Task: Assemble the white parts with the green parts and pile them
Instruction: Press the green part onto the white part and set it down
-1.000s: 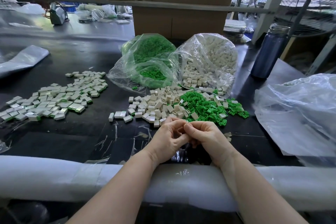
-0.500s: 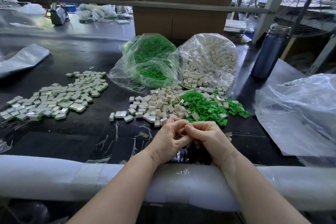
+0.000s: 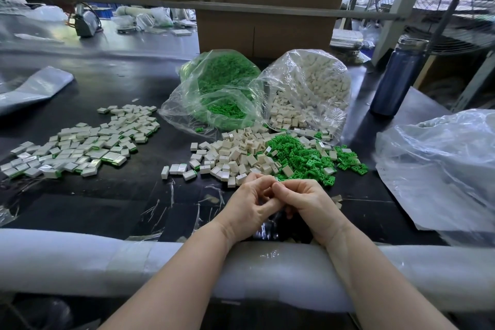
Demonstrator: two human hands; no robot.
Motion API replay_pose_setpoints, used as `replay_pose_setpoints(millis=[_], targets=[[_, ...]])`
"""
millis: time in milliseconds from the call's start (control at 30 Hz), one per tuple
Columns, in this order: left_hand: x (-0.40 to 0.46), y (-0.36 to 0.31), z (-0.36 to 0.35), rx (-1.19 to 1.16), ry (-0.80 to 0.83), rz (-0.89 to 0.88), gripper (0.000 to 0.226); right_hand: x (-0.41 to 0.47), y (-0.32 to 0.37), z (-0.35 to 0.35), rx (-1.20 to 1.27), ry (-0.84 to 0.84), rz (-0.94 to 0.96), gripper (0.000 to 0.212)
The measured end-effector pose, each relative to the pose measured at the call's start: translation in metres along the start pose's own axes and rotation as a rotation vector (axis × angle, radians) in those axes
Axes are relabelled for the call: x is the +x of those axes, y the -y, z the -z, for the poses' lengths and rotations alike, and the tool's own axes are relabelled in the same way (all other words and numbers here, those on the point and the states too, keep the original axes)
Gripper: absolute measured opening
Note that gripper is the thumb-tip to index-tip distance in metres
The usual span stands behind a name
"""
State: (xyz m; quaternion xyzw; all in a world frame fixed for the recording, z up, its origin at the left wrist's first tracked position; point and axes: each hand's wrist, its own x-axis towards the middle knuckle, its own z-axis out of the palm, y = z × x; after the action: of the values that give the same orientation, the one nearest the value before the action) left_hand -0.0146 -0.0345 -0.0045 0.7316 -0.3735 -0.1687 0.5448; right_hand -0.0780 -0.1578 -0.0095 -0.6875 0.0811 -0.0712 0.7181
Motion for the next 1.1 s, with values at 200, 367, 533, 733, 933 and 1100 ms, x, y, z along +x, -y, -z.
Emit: replay_pose_setpoints(millis=[200, 367, 533, 733, 933, 1100], targets=[[-0.0009, -0.0002, 0.0, -0.004, 0.027, -0.01, 0.008, -0.0011, -0.0001, 0.0011, 0.053, 0.018, 0.002, 0.017], [-0.0002, 0.002, -0.0008, 0.007, 0.024, -0.021, 0.008, -0.0017, -0.0006, 0.0016, 0.043, -0.004, 0.007, 0.02], [0.0016, 0.0039, 0.0017, -0.054, -0.013, -0.001, 0.011, -0.0014, 0.001, -0.0023, 0.057, -0.006, 0.044, 0.025], [0.0026, 0.0072, 0.0038, -0.04, -0.092, 0.02, 0.007, 0.0005, -0.001, -0.001, 0.039, -0.169, 0.089, 0.006], [0.0041, 0.0084, 0.003, -0.015, -0.091, 0.059, 0.014, 0.0011, -0.0016, 0.0002, -0.12, -0.21, 0.183, 0.022], [0.002, 0.008, 0.0029, -0.068, -0.09, 0.054, 0.01, 0.0031, -0.0043, 0.0008, -0.118, -0.246, 0.179, 0.018]])
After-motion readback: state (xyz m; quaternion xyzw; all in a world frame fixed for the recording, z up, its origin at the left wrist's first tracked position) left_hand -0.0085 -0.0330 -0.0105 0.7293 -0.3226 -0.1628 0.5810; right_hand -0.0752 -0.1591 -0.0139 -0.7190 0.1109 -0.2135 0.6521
